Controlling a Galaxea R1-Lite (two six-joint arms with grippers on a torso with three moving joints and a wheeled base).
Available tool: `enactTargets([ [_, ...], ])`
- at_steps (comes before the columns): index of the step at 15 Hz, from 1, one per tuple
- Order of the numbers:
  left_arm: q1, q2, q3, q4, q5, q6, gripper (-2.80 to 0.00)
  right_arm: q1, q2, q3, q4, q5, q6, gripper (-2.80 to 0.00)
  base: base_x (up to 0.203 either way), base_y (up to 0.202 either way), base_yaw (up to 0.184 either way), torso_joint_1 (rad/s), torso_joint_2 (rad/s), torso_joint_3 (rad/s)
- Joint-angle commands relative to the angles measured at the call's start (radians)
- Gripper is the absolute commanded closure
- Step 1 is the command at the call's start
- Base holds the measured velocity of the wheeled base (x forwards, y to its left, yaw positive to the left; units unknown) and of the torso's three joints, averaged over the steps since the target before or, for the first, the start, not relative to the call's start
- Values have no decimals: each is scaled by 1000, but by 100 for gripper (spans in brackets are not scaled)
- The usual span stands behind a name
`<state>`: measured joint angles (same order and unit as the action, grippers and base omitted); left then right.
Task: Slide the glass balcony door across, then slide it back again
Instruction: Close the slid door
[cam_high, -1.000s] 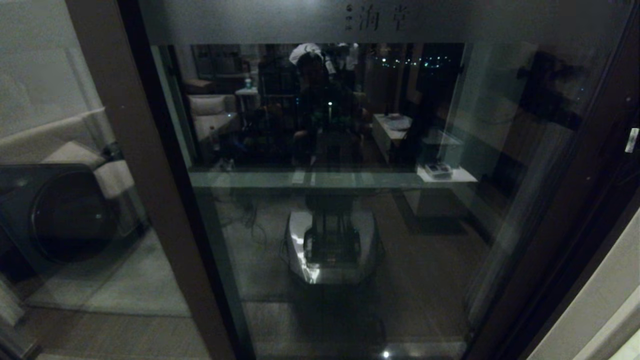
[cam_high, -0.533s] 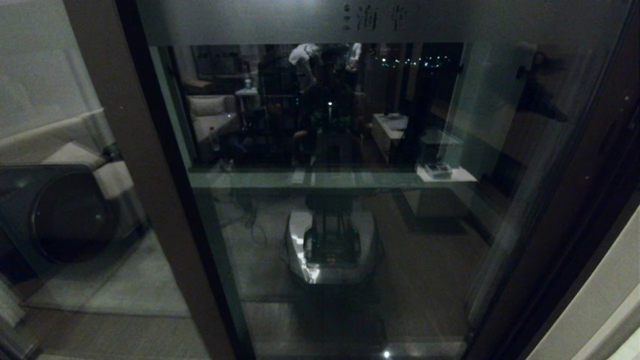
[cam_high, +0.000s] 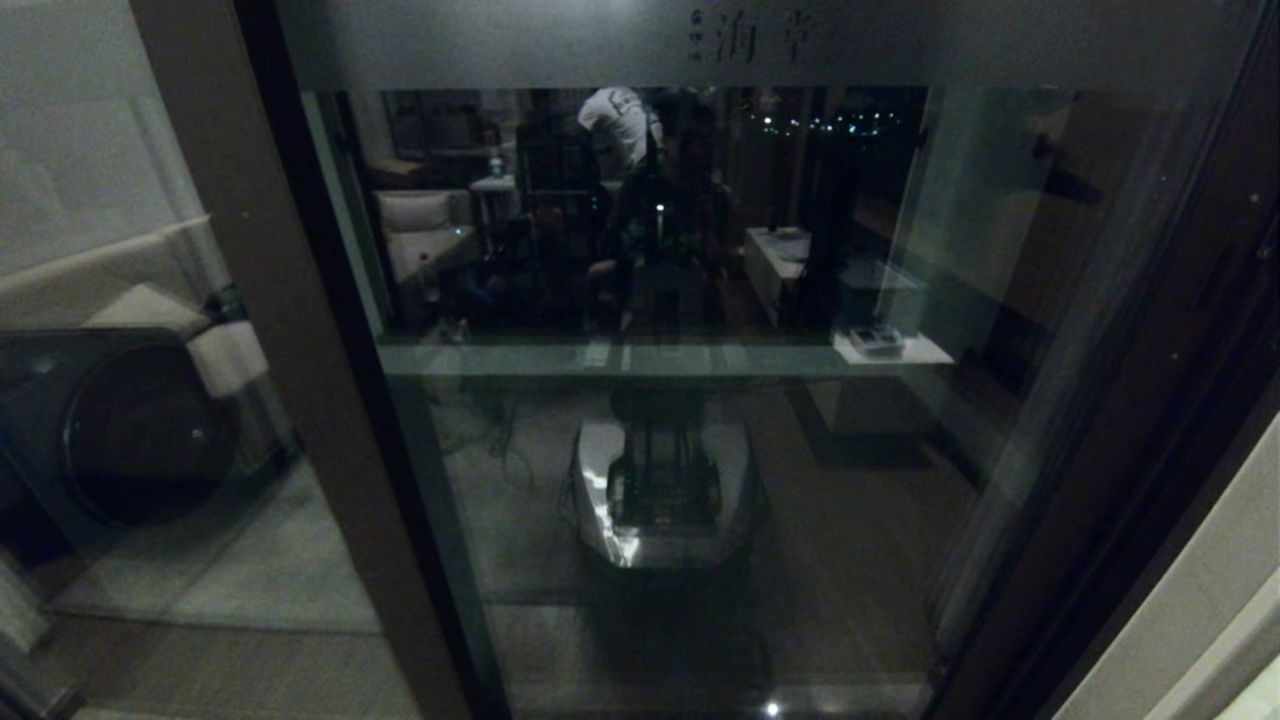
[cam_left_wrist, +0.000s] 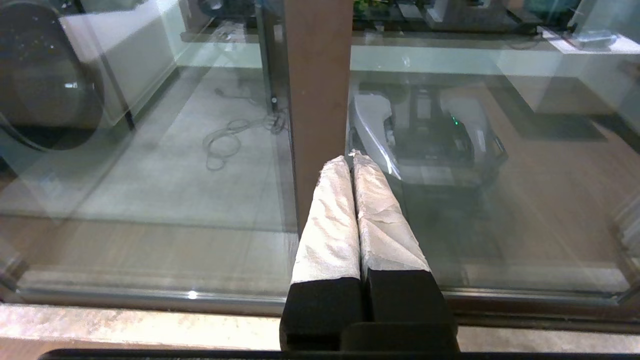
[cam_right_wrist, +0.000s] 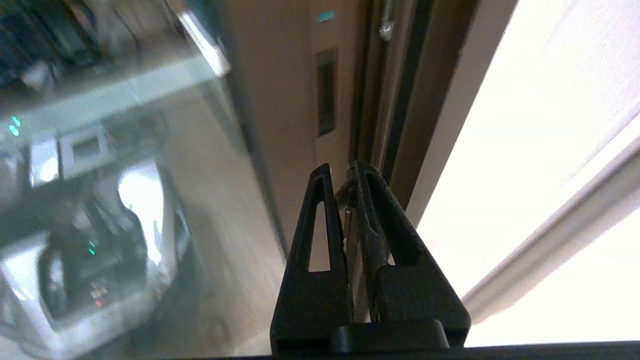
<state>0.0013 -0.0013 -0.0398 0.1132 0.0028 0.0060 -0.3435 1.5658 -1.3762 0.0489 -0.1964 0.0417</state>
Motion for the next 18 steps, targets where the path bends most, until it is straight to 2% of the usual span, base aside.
enactTargets([
  [1, 0, 0, 0, 2, 0, 0, 0, 20, -1, -23, 62, -15, -1, 0, 0, 0, 0, 0, 0, 0],
  [5, 0, 0, 0, 0, 0, 0, 0, 12, 141, -169, 64, -84, -20, 0, 0, 0, 0, 0, 0, 0],
  [8, 0, 0, 0, 0, 0, 0, 0, -20, 229, -247, 68, -95, -23, 0, 0, 0, 0, 0, 0, 0],
  [18, 0, 0, 0, 2, 0, 0, 0, -32, 306, -263, 55, -89, -24, 0, 0, 0, 0, 0, 0, 0],
])
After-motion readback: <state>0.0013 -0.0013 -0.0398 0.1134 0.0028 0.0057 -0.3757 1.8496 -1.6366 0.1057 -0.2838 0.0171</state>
